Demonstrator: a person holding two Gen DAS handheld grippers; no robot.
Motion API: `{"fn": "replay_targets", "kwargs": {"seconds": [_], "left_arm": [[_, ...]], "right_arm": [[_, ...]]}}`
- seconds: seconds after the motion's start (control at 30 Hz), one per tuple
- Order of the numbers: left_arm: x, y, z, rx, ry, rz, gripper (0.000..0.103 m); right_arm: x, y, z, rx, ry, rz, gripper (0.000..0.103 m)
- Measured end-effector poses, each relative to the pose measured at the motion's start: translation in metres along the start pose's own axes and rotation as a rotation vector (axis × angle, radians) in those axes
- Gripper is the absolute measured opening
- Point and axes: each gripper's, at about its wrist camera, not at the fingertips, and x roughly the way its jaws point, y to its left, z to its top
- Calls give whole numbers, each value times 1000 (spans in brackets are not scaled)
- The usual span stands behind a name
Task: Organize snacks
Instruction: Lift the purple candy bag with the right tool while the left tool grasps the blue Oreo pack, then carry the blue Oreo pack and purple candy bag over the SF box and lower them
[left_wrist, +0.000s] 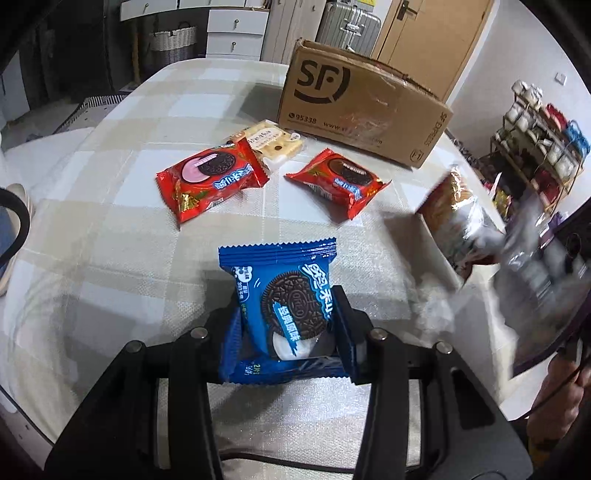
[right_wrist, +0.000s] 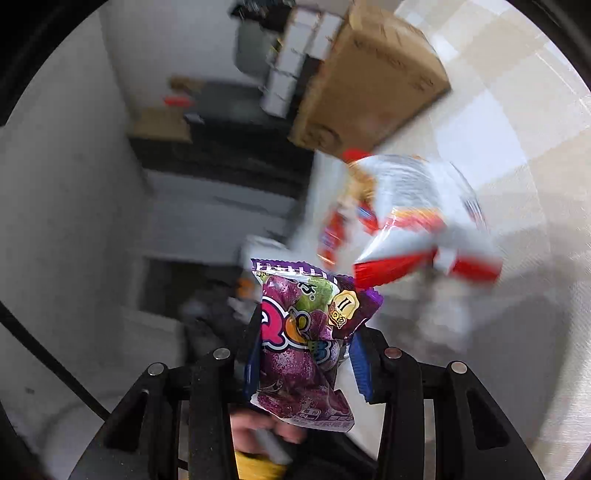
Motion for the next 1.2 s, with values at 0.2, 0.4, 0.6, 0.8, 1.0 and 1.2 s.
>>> {"fn": "replay_targets", "kwargs": {"seconds": [0.2,0.4,0.6,0.8,1.0,1.2], "left_arm": [[-8,1,0,-14,-23,-42,41],[-15,-3,0,-12,-41,-67,41],[-35,-9,3,2,-99,-64,41],[-66,-21,12,45,-178,-18,41],[-107,-33,25,62,-247,-9,41],[-147,-49,34,89,-322,11,41]], "right_arm": [[-13,10,9,-17,-90,145,42],[6,11,6,-40,-66,16,43],[3,58,2,-298,-149,-164,43],[9,96,-15,-524,-205,-425,42],[13,122,-25,-641,-240,-608,42],[-2,152,-32,-706,-276,-696,42]]}}
